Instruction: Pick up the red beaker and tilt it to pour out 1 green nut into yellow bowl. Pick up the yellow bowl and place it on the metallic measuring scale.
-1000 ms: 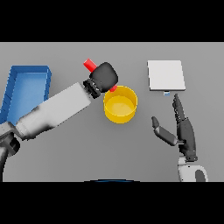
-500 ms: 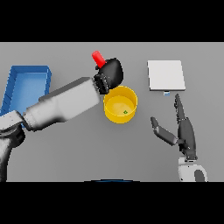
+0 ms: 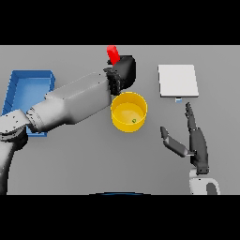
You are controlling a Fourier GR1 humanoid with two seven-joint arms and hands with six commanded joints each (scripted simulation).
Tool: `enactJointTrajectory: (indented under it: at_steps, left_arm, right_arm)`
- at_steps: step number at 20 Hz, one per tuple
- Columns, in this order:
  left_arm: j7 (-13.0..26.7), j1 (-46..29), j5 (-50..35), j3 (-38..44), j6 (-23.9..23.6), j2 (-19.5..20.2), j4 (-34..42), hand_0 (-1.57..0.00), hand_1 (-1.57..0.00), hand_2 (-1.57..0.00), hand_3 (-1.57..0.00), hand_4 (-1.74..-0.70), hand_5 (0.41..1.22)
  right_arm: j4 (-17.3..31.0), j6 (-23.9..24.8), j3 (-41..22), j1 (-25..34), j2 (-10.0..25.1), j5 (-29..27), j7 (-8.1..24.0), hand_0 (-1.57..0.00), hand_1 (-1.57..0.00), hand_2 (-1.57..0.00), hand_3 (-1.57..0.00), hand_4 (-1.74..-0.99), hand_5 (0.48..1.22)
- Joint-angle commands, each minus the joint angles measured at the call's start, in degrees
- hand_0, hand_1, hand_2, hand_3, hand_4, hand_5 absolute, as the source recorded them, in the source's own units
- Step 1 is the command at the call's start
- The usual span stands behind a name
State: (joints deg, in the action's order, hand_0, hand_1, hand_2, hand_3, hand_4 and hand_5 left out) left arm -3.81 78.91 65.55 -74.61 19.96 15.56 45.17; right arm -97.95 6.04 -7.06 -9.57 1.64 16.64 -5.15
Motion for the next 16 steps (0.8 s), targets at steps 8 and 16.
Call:
enactJointTrajectory:
  at_steps: [8,16]
  left_arm:
    - [-1.38,12.22,-7.01,9.24,-4.63,5.88,-8.07,-1.57,-1.57,-1.50,-1.23,-1.70,1.221]
    - [10.70,10.30,-29.98,31.90,-9.42,13.20,-22.08,-1.57,-1.57,-1.56,-1.37,-1.73,1.221]
  right_arm:
    - [-0.47,-0.96,0.46,1.29,0.11,-1.86,-0.72,0.00,0.00,0.00,0.00,-1.181,0.593]
    - [0.19,-2.65,0.72,1.65,0.05,-4.33,-1.92,0.00,0.00,0.00,0.00,-1.224,0.592]
